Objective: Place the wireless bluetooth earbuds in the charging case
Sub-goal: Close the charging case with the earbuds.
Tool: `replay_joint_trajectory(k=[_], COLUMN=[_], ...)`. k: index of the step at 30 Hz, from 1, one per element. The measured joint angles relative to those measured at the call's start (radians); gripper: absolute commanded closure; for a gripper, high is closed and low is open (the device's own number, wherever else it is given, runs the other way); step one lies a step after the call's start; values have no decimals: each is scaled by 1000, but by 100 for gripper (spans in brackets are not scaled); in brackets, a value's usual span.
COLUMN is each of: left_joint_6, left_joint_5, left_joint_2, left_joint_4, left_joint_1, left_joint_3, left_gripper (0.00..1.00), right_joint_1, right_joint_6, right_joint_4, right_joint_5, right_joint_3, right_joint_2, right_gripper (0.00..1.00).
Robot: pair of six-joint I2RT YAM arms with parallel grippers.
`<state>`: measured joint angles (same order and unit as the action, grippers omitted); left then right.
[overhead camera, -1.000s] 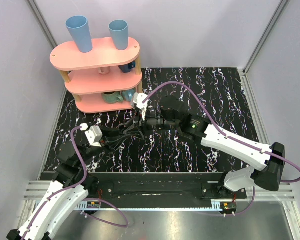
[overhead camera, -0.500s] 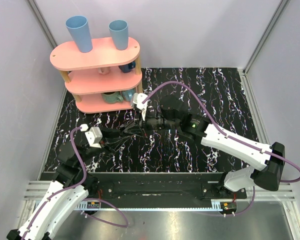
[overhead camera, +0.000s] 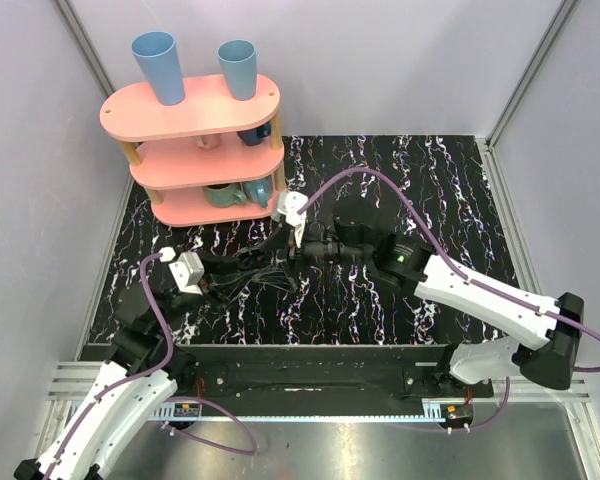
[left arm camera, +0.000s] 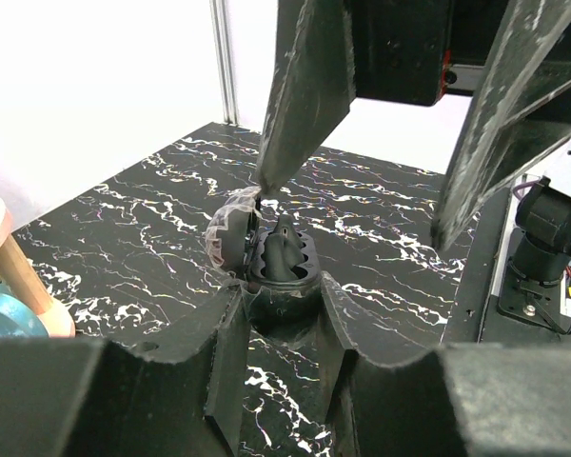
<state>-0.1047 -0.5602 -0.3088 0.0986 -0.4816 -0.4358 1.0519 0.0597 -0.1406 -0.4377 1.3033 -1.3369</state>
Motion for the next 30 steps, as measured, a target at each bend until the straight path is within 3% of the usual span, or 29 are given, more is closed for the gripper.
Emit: replay_joint_trajectory(k=[5, 9, 17, 30], left_joint_6=[0, 0, 0, -6], left_joint_5=[0, 0, -22, -73], left_joint_2=[0, 0, 0, 1], left_joint_4=[0, 0, 2, 31], left_joint_1=[0, 0, 0, 0], left_joint_3=[0, 0, 0, 4], left_gripper=[100, 100, 100, 100], right_joint_1=[0, 0, 0, -1], right_joint_6=[-4, -29, -110, -145], right_joint_4=[84, 147, 174, 124], right_joint_5=[49, 173, 396, 439], right_joint_3=[-63, -89, -60, 2], right_joint_2=[68, 93, 40, -64], right_gripper=[25, 21, 19, 19])
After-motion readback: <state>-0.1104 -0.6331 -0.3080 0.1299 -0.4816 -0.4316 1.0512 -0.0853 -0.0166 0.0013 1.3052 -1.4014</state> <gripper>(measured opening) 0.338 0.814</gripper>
